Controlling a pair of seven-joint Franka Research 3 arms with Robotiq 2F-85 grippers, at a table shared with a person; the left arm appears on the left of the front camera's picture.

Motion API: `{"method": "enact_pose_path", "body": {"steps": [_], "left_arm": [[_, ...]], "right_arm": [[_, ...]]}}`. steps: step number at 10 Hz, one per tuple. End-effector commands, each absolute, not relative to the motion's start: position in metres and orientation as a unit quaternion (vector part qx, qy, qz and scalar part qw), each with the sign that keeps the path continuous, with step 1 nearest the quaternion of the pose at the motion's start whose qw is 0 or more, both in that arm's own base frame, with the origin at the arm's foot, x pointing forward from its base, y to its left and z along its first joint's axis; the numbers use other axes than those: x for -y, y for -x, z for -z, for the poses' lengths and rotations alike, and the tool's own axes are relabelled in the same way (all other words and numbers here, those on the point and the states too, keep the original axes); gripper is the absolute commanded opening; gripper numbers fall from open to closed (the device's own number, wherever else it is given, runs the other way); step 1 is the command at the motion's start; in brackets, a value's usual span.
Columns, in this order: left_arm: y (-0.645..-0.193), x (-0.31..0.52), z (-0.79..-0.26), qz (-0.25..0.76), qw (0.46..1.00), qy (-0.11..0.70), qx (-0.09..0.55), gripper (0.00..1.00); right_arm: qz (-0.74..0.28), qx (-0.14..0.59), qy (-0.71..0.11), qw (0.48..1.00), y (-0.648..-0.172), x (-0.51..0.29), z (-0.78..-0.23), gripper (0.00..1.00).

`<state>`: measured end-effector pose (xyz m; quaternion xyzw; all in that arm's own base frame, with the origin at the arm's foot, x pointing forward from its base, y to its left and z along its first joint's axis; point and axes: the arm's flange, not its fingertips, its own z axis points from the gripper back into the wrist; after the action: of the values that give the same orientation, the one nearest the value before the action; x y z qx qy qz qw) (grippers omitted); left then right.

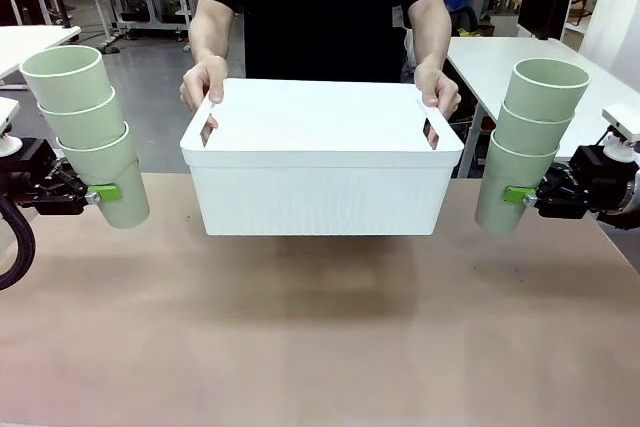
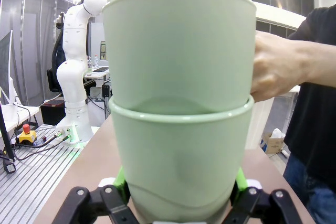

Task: Stack the cups and store them in the basket.
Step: Place the stack of Reusable plastic cups into the Pantry Basket.

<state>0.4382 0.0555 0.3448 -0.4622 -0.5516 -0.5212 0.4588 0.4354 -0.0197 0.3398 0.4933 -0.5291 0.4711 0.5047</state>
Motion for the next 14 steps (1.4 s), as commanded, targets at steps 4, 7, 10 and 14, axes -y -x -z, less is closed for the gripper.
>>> {"method": "enact_pose_path", "body": {"steps": [4, 7, 10, 14], "left_arm": [[-0.4366, -0.053, -0.3492, 0.522, 0.455, 0.461, 0.554, 0.85], [-0.4366, -0.053, -0.3492, 0.522, 0.455, 0.461, 0.554, 0.85], [-0.4366, -0.053, -0.3492, 0.522, 0.455, 0.461, 0.554, 0.85], [-0.4366, -0.053, -0.3492, 0.522, 0.455, 0.461, 0.554, 0.85]], "right_arm": [[-0.474, 0.533, -0.49, 0.501, -0.4343, 0.0187, -0.3429, 0.87], [-0.474, 0.533, -0.49, 0.501, -0.4343, 0.0187, -0.3429, 0.87], [-0.474, 0.533, -0.49, 0.501, -0.4343, 0.0187, -0.3429, 0.87], [-0.474, 0.533, -0.49, 0.501, -0.4343, 0.0187, -0.3429, 0.87]]}}
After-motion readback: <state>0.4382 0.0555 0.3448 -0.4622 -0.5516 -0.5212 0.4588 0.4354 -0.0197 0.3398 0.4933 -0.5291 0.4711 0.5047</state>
